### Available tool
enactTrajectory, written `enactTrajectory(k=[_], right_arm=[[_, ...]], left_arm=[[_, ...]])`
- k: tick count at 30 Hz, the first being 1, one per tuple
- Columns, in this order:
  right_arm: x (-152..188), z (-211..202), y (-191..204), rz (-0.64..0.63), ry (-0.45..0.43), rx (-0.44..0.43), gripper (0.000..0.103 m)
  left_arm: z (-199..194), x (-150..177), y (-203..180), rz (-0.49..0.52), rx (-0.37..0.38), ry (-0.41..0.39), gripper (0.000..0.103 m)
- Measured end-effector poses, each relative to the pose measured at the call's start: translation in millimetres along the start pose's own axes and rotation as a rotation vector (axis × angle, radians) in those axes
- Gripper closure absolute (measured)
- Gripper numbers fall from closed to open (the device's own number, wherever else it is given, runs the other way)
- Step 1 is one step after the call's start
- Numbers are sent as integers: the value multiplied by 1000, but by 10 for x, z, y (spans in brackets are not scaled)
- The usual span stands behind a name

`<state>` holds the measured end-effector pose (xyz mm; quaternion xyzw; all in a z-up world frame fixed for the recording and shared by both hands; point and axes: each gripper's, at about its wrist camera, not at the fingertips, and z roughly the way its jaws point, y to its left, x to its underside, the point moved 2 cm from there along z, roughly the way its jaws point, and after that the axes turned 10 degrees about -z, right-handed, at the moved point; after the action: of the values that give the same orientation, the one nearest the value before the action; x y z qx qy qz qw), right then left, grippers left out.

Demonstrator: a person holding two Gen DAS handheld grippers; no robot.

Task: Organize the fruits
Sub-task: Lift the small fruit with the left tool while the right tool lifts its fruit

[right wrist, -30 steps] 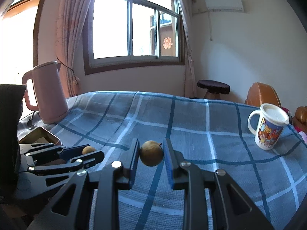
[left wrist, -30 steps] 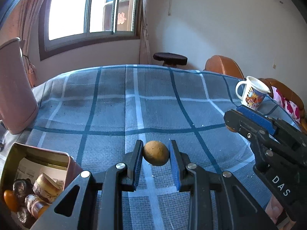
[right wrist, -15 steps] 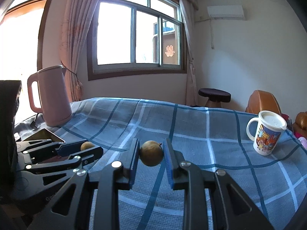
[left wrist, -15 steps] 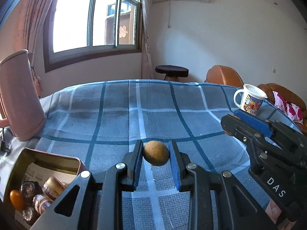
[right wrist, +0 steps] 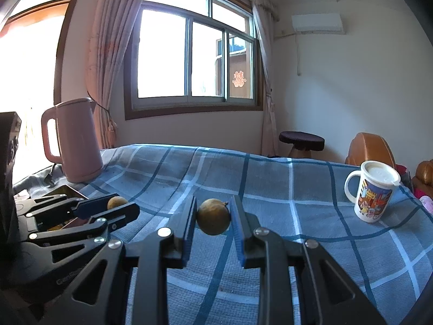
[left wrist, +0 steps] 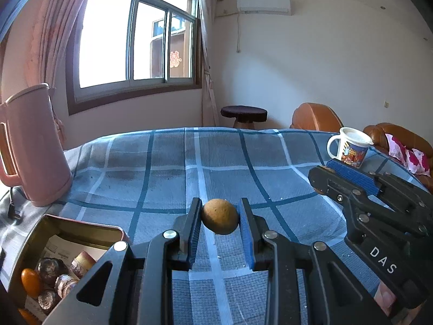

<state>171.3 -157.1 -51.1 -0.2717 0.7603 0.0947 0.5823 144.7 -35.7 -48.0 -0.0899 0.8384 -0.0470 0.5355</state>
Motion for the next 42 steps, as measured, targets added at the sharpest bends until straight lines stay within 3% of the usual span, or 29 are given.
enactTrajectory(k=[18, 42], right_arm=[[9, -173, 54, -16, -44, 18, 74], [12, -323, 236, -56, -57, 5, 74]], left_arm=[[-196, 39, 5, 14, 1, -66, 74], [-447, 114, 89, 20, 27, -72, 74]])
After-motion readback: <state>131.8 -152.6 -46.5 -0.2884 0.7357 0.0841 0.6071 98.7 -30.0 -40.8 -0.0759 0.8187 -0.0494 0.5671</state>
